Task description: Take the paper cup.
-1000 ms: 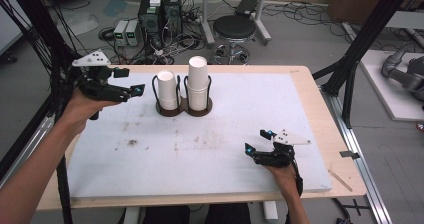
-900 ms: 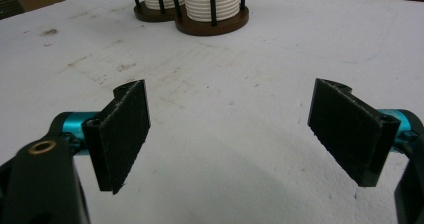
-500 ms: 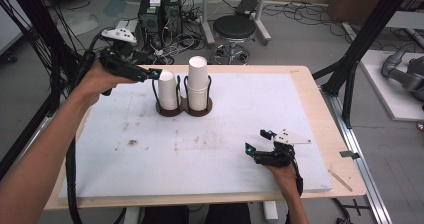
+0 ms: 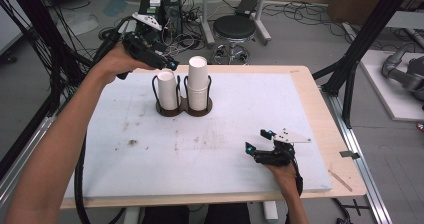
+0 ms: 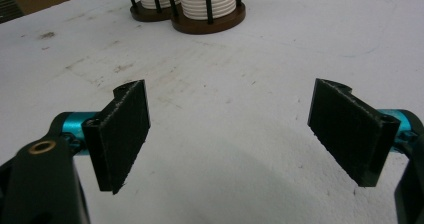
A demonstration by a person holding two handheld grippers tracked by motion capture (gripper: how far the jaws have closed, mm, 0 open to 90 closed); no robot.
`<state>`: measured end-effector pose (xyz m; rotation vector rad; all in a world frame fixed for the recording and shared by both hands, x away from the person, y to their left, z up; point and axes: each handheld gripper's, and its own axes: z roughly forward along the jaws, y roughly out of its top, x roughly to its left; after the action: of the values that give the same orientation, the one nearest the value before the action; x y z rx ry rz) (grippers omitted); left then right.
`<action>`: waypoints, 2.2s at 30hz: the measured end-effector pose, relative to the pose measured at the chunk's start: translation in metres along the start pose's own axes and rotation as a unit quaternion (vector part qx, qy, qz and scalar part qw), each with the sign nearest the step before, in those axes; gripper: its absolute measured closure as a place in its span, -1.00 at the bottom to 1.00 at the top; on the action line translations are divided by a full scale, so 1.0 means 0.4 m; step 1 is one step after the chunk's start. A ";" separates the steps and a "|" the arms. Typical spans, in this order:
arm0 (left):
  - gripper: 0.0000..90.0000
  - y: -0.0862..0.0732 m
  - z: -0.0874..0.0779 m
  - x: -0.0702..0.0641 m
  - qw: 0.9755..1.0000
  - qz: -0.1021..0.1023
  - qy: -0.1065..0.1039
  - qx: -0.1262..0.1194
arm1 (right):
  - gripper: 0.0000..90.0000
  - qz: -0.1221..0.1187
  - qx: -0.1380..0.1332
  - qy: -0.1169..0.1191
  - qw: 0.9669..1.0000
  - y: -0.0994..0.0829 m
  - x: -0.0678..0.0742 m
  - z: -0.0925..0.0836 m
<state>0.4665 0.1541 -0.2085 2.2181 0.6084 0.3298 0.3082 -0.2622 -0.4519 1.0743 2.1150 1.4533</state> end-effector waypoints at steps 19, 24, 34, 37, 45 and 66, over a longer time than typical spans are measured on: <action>-0.62 0.096 0.114 0.019 0.997 0.024 -0.009 0.075 | -0.61 0.010 0.001 0.000 1.000 0.001 -0.003 -0.001; -0.59 0.113 0.157 0.016 0.993 0.038 -0.001 0.114 | -0.61 0.007 0.000 -0.001 1.000 0.000 -0.003 0.001; -0.59 0.126 0.226 0.006 0.988 0.046 0.004 0.145 | -0.61 0.006 0.001 0.001 1.000 0.001 -0.001 0.000; -0.59 0.129 0.236 0.005 0.987 0.049 0.002 0.150 | -0.61 0.008 0.001 0.003 1.000 0.001 -0.004 -0.001; -0.58 0.130 0.260 0.007 0.986 0.040 -0.006 0.159 | -0.61 0.013 0.004 0.003 1.000 0.001 -0.003 0.000; -0.27 0.130 0.307 0.008 0.983 -0.010 0.005 0.184 | -0.61 0.017 0.005 0.005 1.000 0.002 -0.008 0.001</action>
<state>0.5372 0.0484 -0.2488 2.5623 0.7446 0.2328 0.3108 -0.2639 -0.4519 1.1142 2.1232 1.4693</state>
